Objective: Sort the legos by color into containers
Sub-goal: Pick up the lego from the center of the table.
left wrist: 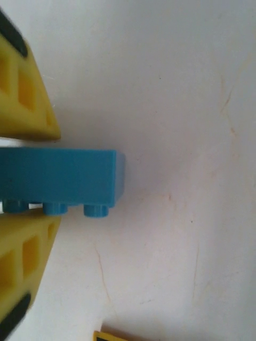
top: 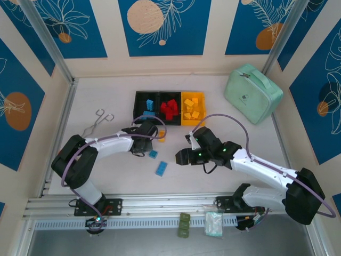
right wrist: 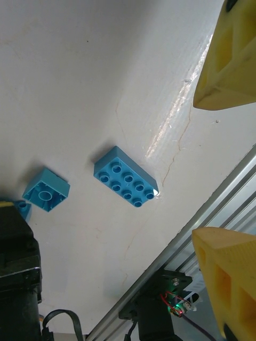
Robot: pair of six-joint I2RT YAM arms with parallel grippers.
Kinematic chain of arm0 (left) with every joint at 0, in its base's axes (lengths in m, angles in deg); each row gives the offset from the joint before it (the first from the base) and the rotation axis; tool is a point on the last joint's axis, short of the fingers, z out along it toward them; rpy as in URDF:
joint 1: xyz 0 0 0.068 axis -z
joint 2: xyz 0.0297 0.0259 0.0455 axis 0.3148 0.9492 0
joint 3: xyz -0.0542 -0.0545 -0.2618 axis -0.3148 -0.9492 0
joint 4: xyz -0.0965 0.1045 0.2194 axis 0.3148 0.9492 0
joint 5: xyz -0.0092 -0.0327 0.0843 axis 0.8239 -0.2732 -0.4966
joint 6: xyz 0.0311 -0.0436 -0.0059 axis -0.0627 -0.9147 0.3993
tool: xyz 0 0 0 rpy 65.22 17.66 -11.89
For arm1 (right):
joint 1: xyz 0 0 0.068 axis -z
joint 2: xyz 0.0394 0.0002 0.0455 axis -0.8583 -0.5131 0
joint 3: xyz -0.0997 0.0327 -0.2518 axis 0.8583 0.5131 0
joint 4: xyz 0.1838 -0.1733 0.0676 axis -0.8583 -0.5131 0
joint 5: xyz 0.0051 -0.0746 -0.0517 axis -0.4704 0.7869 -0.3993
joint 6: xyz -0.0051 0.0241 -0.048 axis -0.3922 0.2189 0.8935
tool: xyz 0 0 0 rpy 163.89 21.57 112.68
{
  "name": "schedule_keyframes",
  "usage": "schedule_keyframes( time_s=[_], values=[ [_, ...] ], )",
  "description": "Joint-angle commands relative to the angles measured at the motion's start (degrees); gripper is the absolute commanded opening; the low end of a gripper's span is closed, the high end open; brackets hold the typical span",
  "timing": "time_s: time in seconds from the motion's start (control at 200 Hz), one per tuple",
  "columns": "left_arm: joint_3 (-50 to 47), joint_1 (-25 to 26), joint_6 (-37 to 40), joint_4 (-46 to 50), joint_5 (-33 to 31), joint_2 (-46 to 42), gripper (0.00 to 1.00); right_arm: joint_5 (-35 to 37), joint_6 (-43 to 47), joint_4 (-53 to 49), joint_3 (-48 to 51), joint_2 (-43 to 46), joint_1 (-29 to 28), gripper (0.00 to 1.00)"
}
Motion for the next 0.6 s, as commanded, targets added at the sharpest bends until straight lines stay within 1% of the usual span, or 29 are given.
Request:
schedule_keyframes(
  time_s=[0.0,0.075,0.205,0.43,0.595],
  values=[
    [1.7,-1.0,1.6,0.0,-1.3,0.8,0.24,0.4,-0.6,0.5,-1.1,-0.6,-0.5,0.61],
    [1.7,-1.3,2.2,-0.1,-0.8,0.6,0.14,0.5,-0.5,0.5,-1.4,-0.9,-0.6,0.6],
    [2.5,-1.7,3.6,0.8,-0.6,-0.8,0.07,1.0,-0.7,0.8,-1.6,-1.2,-0.6,0.6],
    [7.3,-3.1,6.9,3.8,0.4,-2.5,0.05,1.3,-0.4,1.4,-2.4,-2.2,-0.5,0.6],
    [13.0,-5.4,9.9,5.4,1.0,-1.4,0.04,1.2,-0.4,1.9,-2.7,-2.9,-0.5,0.6]
  ],
)
